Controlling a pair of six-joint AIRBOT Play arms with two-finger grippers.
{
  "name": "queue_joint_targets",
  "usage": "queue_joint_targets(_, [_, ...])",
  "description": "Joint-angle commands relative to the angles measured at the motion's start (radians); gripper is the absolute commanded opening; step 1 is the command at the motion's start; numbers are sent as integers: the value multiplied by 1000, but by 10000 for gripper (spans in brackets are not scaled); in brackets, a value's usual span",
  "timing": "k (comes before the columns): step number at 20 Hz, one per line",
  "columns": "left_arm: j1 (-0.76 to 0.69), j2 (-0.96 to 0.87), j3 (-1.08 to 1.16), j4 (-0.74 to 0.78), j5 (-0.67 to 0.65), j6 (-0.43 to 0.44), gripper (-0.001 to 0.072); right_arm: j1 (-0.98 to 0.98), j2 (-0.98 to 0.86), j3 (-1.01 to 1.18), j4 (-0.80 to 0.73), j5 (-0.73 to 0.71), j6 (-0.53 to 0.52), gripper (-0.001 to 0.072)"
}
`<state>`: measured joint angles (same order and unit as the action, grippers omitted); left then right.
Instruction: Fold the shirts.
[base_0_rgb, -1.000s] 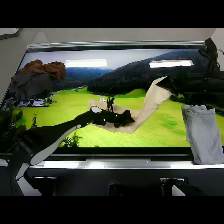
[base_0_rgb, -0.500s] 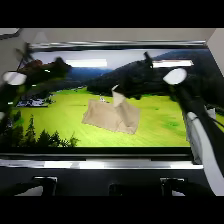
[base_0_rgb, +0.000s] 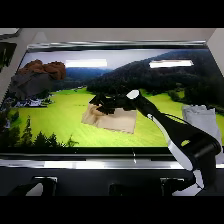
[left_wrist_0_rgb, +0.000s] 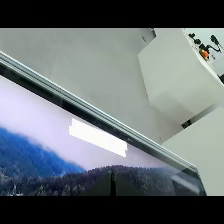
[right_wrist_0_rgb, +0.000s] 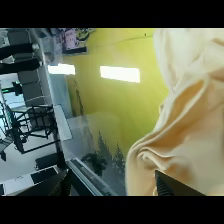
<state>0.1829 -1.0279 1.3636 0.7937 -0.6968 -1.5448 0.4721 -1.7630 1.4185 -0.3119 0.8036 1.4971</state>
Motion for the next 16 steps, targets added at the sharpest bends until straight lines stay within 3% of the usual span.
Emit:
queue_joint_targets(1, [-8, 11, -2, 39, -22, 0, 35, -32, 2, 1, 7, 30, -68, 606])
queue_joint_targets(3, [-5, 13, -2, 54, -26, 0, 35, -135, 71, 1, -135, 86, -52, 606])
queue_joint_targets(5, [-3, 14, -2, 86, -32, 3, 35, -269, 157, 1, -379, 182, 37, 605])
queue_joint_targets(8, [-3, 13, -2, 132, -63, 4, 36, -455, 223, -12, -824, 510, 155, 604])
queue_joint_targets(9, [-3, 13, -2, 135, -75, 4, 36, -490, 222, -51, -859, 579, 159, 603])
queue_joint_targets(11, [-3, 13, -2, 146, -92, 4, 36, -507, 222, -189, -745, 552, 120, 604])
queue_joint_targets(14, [-3, 13, -2, 146, -106, 3, 36, -440, 210, -350, -545, 316, 65, 605])
queue_joint_targets(16, [-3, 13, -2, 146, -116, 3, 35, -397, 160, -357, -478, 263, 65, 601])
